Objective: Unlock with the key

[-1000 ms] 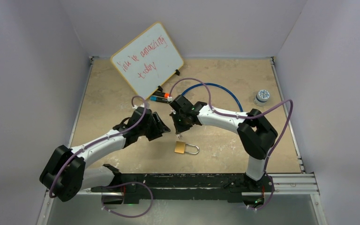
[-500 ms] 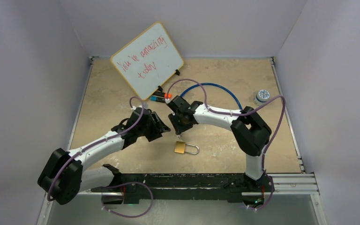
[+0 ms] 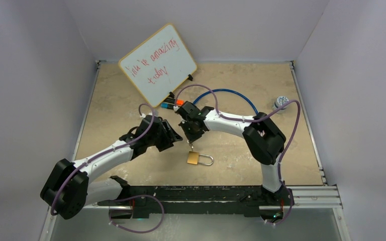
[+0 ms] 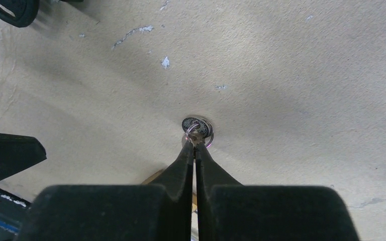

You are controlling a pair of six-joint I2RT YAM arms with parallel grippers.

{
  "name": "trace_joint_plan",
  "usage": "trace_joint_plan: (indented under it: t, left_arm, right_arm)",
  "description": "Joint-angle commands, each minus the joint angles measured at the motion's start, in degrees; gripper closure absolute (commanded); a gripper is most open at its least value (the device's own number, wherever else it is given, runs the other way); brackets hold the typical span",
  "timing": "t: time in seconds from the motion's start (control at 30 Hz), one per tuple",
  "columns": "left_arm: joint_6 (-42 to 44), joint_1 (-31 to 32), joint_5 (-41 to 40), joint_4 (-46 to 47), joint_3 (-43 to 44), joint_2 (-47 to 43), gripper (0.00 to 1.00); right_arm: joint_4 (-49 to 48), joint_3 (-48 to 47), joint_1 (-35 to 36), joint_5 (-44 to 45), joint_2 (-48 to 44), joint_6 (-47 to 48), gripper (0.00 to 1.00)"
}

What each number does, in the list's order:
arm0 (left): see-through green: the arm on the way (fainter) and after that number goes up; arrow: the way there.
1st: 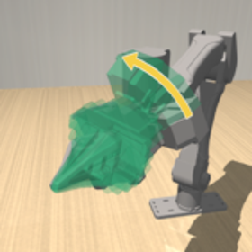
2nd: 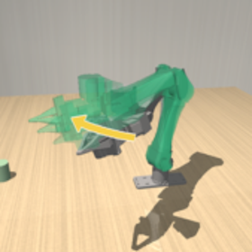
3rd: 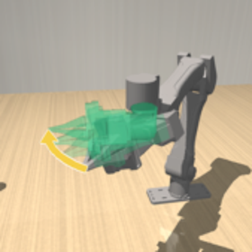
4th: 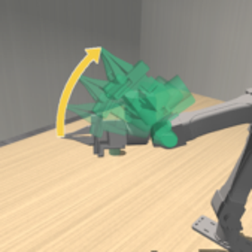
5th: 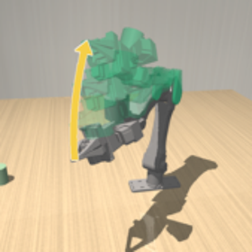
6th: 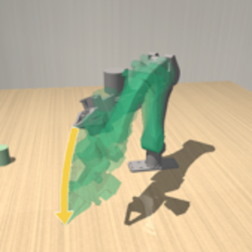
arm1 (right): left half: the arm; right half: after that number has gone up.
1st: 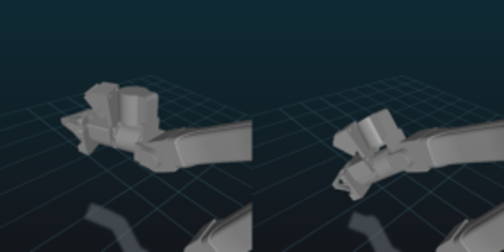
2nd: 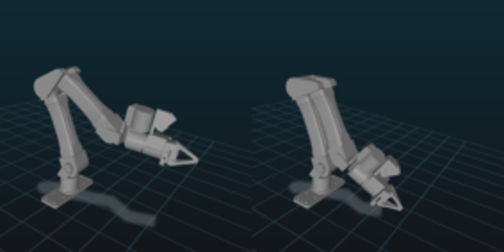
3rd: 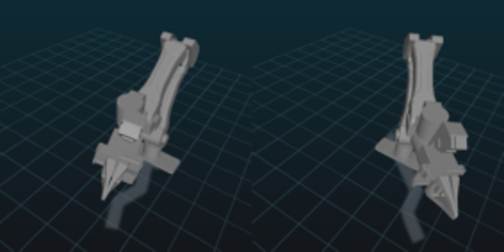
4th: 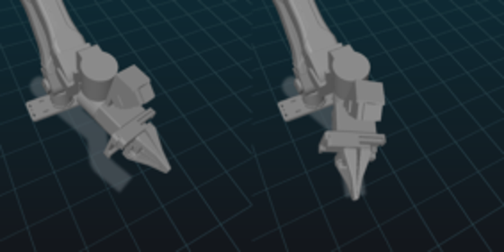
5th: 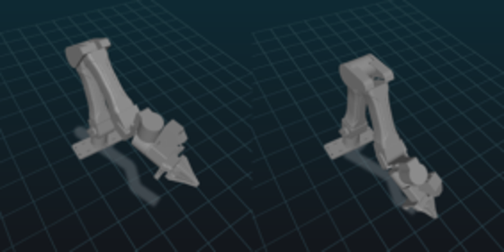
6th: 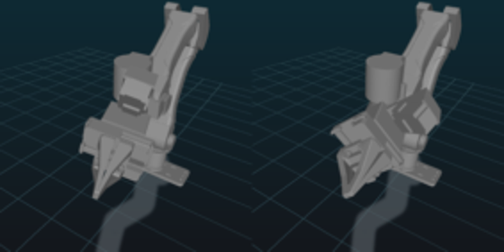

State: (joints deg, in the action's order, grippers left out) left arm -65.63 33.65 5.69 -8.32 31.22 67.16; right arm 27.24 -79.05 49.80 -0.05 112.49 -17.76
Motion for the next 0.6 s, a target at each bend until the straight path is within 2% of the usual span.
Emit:
trace_joint_plan:
  t: [0.0,0.23,0.4,0.57]
  left_arm:
    - [-0.69,-0.19,-0.89,0.76,0.25,-0.77,0.44]
    - [-0.56,-0.16,0.08,1.59,0.24,-0.55,0.43]
    - [-1.27,-0.21,1.61,2.23,0.11,-1.15,0.41]
    - [-2.21,-0.16,2.93,4.26,-1.18,-2.35,0.34]
  right_arm:
    - [4.12,-1.11,0.03,-2.14,-0.96,-3.10,1.00]
    - [1.52,-0.76,-1.41,-4.80,-4.93,-9.38,1.00]
    - [-4.62,3.20,-6.39,-12.72,-9.08,-18.41,1.00]
    - [-10.02,7.03,-9.64,-18.80,-12.18,-25.17,1.00]
